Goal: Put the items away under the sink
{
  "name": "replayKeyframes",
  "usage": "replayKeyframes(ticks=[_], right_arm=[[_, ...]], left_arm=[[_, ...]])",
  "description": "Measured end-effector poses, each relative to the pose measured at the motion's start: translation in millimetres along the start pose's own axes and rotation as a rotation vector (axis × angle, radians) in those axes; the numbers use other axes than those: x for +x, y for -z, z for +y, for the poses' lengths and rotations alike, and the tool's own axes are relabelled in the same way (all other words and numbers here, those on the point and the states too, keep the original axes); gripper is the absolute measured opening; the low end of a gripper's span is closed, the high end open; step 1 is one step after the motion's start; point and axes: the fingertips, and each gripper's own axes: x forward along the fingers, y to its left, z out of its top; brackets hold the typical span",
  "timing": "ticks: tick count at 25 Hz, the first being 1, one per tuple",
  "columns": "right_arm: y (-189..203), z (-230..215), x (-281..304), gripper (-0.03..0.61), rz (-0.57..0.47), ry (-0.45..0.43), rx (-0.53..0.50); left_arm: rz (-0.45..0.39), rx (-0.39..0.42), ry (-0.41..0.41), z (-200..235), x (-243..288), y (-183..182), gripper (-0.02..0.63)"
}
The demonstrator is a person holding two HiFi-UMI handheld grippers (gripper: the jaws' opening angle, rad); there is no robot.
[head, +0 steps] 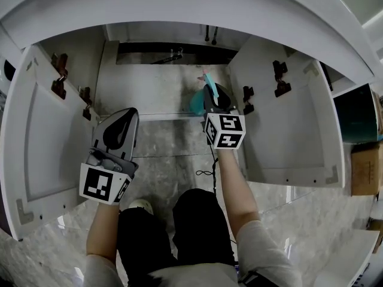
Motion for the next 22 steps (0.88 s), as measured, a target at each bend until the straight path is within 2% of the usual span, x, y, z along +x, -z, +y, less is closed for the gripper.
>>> replayKeyframes(ticks=[10, 22], right_arm=[[-9, -22, 22, 0.095, -0.022, 0.075, 0.049], [-2, -20, 29, 0.097, -0.009, 0.089, 0.049]], left_arm=[[-0.004, -0.006, 0.000, 6, -7, 2, -0.002], [-0.010, -0.017, 0.001, 8, -12, 2, -0.002]])
